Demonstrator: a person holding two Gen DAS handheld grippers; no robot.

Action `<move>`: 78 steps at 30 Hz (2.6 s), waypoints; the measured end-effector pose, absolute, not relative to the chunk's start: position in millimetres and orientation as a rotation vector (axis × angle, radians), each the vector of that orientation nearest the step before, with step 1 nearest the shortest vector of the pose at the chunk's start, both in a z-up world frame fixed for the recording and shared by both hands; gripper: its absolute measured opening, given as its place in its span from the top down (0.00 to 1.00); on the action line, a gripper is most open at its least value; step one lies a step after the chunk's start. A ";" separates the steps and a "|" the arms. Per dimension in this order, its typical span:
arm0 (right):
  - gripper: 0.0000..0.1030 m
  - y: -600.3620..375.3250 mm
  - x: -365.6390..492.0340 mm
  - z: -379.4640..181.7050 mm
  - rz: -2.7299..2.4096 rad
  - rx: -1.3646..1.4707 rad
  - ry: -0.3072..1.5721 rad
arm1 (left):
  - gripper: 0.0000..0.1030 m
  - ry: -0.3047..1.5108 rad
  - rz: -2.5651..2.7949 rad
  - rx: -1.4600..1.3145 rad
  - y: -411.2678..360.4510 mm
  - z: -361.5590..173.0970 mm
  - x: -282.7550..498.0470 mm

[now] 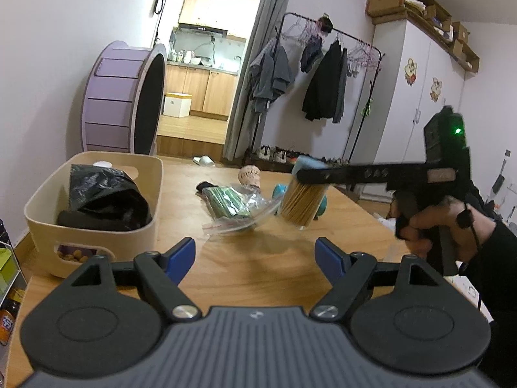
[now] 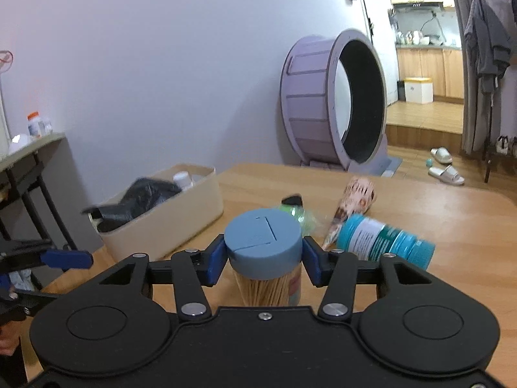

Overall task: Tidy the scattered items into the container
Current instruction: 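Close the right gripper around the toothpick jar, then carry the toothpick jar over the cream bin and open the right gripper, then move the right gripper to the plastic bag of green items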

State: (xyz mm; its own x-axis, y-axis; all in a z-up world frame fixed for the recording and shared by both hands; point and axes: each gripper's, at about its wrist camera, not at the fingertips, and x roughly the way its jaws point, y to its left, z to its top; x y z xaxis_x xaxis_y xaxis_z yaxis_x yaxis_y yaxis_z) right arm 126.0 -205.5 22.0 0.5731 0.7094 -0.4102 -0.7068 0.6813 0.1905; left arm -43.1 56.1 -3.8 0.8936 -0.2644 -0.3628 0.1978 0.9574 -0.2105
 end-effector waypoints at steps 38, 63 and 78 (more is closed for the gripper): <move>0.41 -55.9 176.6 53.7 0.959 -0.059 0.466 | 0.22 0.361 -0.179 -0.228 98.2 10.2 -50.9; 0.17 -132.8 168.0 -9.7 0.721 0.040 0.703 | 0.22 0.380 -0.220 -0.179 73.6 4.1 -44.9; 0.62 -105.3 171.9 -35.8 0.678 -0.124 0.700 | 0.22 0.374 -0.218 -0.193 78.1 6.7 -45.7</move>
State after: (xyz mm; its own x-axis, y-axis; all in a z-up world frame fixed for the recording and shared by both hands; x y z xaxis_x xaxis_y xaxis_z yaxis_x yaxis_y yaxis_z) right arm 171.9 -105.3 -35.8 0.5625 0.5339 -0.6313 -0.6141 0.7810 0.1133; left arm -45.7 78.1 6.7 0.9079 -0.2455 -0.3397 0.1745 0.9584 -0.2261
